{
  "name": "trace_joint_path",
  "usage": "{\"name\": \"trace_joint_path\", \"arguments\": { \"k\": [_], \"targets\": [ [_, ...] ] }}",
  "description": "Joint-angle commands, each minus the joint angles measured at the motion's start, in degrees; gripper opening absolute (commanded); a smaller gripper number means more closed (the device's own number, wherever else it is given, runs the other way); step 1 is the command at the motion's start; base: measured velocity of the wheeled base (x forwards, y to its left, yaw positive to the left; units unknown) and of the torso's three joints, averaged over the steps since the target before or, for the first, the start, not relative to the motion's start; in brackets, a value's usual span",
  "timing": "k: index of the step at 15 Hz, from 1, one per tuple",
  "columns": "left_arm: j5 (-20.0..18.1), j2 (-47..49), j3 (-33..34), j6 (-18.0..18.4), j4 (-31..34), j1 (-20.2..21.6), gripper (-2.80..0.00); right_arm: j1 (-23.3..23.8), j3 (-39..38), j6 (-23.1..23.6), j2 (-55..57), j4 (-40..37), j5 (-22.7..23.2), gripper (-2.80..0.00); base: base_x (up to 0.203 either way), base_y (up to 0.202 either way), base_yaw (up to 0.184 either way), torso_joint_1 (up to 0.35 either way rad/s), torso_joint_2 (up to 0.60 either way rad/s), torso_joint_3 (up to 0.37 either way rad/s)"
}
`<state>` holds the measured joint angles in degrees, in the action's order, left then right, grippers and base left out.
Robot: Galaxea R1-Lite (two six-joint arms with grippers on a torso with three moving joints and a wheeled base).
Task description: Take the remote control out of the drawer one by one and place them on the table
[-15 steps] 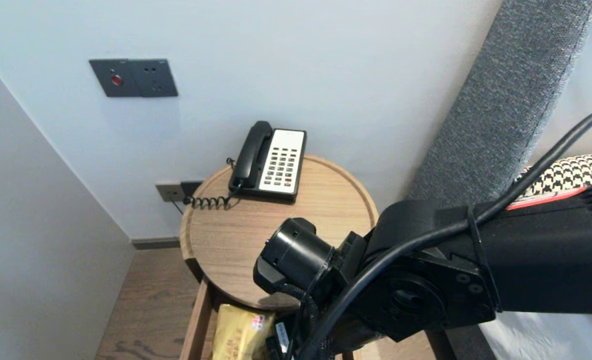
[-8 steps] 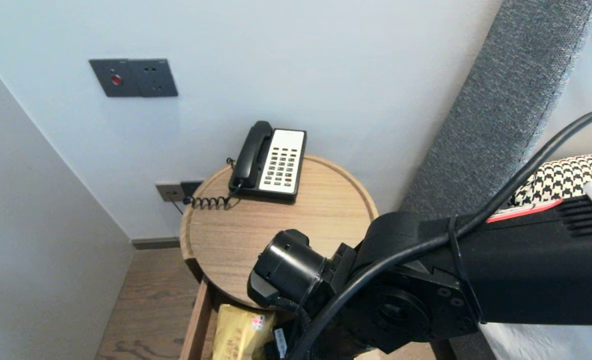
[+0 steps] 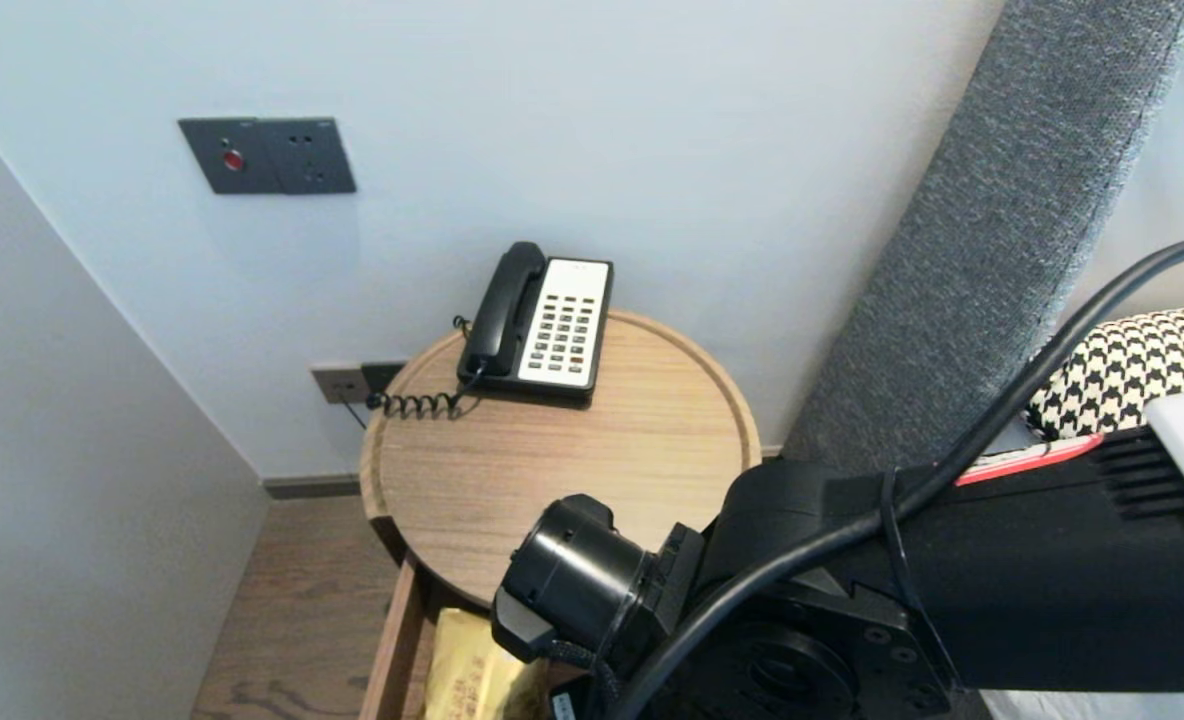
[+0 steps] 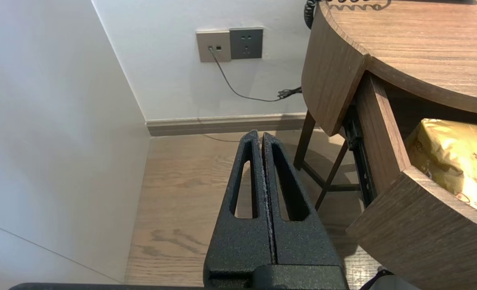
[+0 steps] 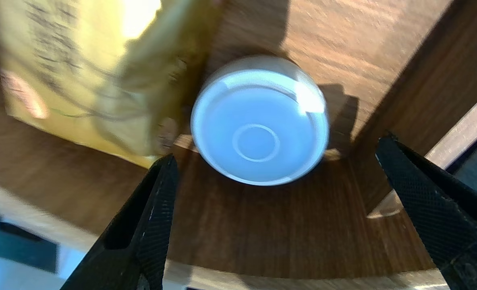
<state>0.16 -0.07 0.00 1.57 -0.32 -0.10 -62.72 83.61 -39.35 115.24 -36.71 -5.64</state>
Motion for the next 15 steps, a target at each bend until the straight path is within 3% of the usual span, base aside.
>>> {"name": "trace_joint_path", "arguments": {
  "k": [1, 11, 15],
  "targets": [
    [0.0, 0.1, 0.0, 0.0, 0.0, 0.0, -2.80, -0.2, -1.9, -0.4, 0.0, -0.1, 0.1, 0.00, 0.000, 0.000, 0.000, 0.000, 0.00, 0.000],
    [0.0, 0.1, 0.0, 0.0, 0.0, 0.0, -2.80, -0.5, -1.5, -0.1, 2.5, 3.8, -0.7, 0.00, 0.000, 0.000, 0.000, 0.000, 0.00, 0.000],
    [0.0, 0.1, 0.0, 0.0, 0.0, 0.0, -2.80, -0.4, -1.4, 0.2, 3.2, 3.9, -3.6, 0.00, 0.000, 0.000, 0.000, 0.000, 0.00, 0.000]
  ]
}}
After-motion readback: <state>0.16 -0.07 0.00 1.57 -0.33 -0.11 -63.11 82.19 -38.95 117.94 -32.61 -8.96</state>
